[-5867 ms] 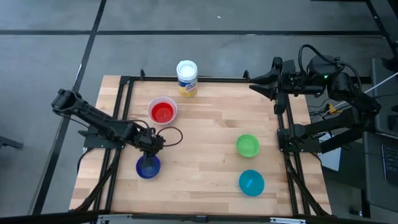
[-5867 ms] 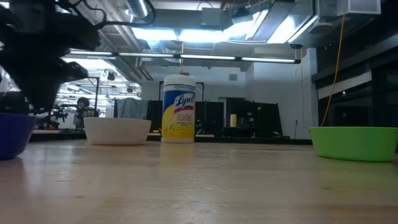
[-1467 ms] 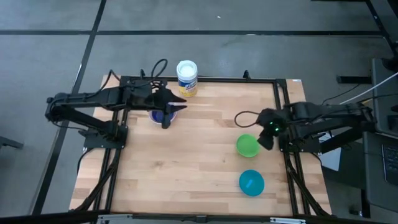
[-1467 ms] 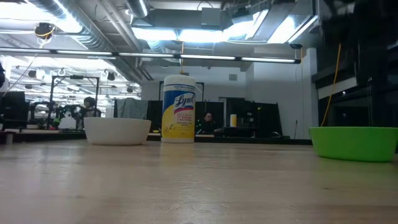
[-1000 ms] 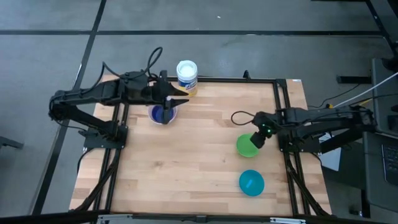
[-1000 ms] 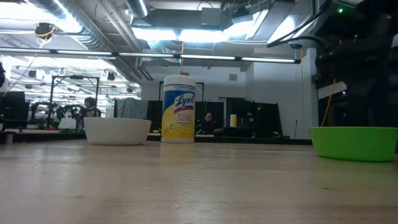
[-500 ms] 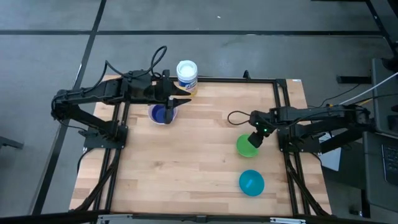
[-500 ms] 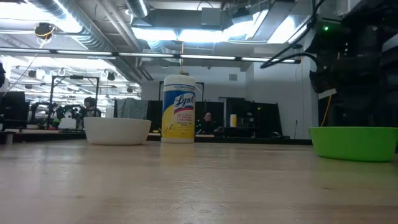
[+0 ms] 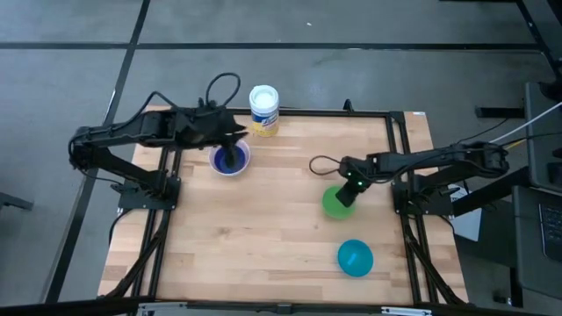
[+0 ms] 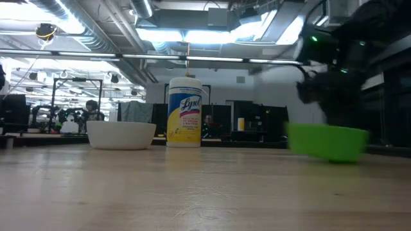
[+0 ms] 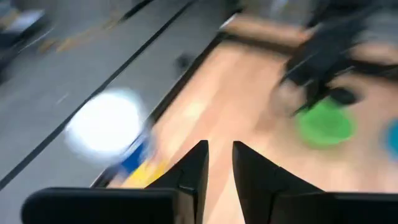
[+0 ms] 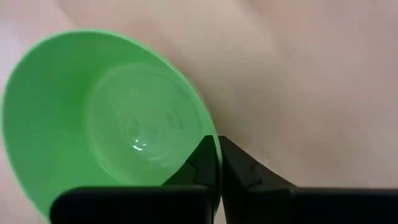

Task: Nest bowls inside each other
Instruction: Stack the green bowl on the blue bowl

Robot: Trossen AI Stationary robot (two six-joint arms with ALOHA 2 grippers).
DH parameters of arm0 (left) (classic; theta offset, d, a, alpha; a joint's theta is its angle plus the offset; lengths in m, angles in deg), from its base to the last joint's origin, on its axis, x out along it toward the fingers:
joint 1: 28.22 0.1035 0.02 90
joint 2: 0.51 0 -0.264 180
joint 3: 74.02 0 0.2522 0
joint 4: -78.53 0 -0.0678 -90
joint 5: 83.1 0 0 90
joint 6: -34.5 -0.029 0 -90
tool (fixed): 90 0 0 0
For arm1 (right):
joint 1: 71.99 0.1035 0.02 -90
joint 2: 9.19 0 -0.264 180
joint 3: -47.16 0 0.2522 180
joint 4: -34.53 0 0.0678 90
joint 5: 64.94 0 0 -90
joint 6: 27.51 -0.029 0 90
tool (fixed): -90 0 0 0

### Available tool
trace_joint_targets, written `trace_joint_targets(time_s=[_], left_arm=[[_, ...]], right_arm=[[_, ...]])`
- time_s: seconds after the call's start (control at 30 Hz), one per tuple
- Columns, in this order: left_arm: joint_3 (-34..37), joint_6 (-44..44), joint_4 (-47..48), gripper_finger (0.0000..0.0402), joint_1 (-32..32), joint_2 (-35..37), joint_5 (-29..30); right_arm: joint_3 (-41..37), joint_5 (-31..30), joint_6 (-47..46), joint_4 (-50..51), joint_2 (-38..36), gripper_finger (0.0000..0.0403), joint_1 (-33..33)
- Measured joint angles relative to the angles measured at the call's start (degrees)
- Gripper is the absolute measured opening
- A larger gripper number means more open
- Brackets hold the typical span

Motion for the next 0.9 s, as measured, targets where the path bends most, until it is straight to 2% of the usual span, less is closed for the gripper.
trace_joint_targets(time_s=[0.07,0.13,0.3,0.4,0.57,0.77,0.9], left_arm=[[0.0,4.3,5.5,0.0056,-0.6,0.8,4.3],[0.0,8.0,11.6,0.0046,-0.9,1.5,5.7],[0.1,14.4,18.2,0.0033,0.2,1.0,2.5],[0.8,16.2,14.9,0.0050,1.0,-0.3,0.7],[2.7,18.9,6.6,0.0103,3.0,-3.2,-1.9],[2.9,18.0,-1.0,0.0159,5.0,-9.0,-5.6],[2.3,18.5,-3.8,0.0172,6.4,-11.9,-5.7]], right_arm=[[3.1,-3.1,-0.5,-2.2,0.4,0.0006,-0.7],[7.7,-6.5,1.2,-4.1,0.6,0.0005,-1.8],[23.3,-15.8,11.2,-4.3,2.7,0.0003,-5.6],[32.2,-18.9,18.0,-2.7,6.0,0.0003,-7.7],[43.3,-21.9,26.3,2.8,13.3,0.0002,-9.3],[49.9,-22.5,32.1,4.1,20.6,0.0002,-9.5],[53.3,-21.9,33.9,4.1,21.8,0.0001,-9.4]])
